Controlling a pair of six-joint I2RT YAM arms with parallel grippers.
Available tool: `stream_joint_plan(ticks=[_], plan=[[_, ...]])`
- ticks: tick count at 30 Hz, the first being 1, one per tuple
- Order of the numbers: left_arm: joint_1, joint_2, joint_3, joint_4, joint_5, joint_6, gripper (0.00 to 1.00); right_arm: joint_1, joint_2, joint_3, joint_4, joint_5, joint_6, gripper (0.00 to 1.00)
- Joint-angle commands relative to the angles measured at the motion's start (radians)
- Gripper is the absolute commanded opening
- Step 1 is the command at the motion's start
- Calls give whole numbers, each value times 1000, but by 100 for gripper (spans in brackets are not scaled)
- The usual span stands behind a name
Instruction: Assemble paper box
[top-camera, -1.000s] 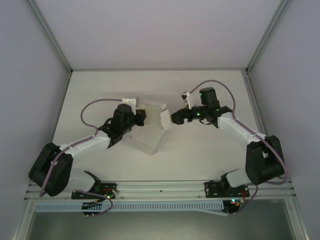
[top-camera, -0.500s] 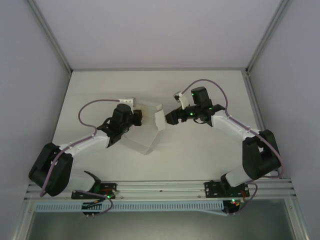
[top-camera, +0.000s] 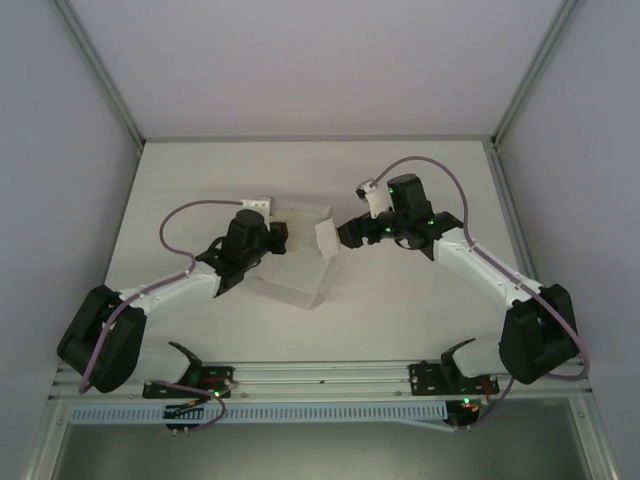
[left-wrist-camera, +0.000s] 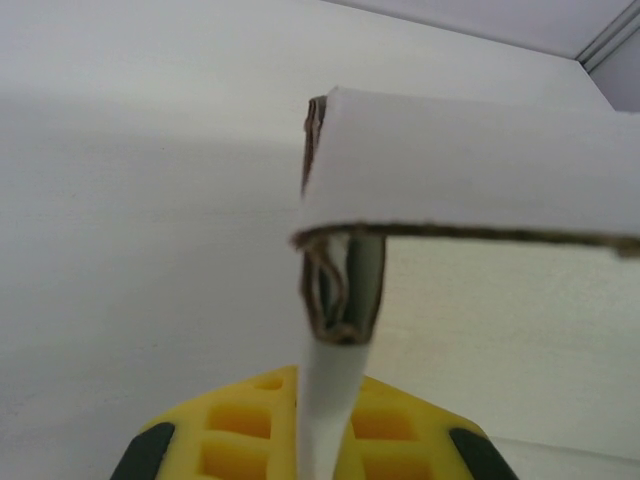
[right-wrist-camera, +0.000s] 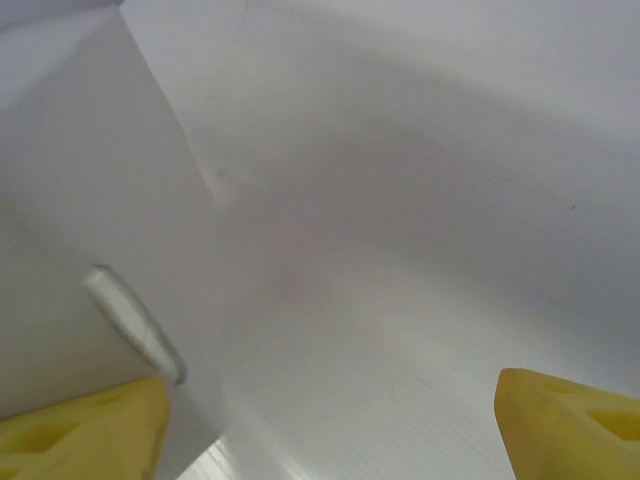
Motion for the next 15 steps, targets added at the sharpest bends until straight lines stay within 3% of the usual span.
stream_joint_plan(ticks=[1,8,11,15], plan=[[-7,-2,25,14,6,9,0,14,-35,28,-68,28,16,85],[-7,-16,21,12,8,22,0,14,-74,27,-112,-58,-46,78],[-8,-14,18,19,14,29,0,14,-77,23,-93,-127,-69,67],[-6,-7,23,18,31,35,0,14,-64,30,-50,-211,-76,65]])
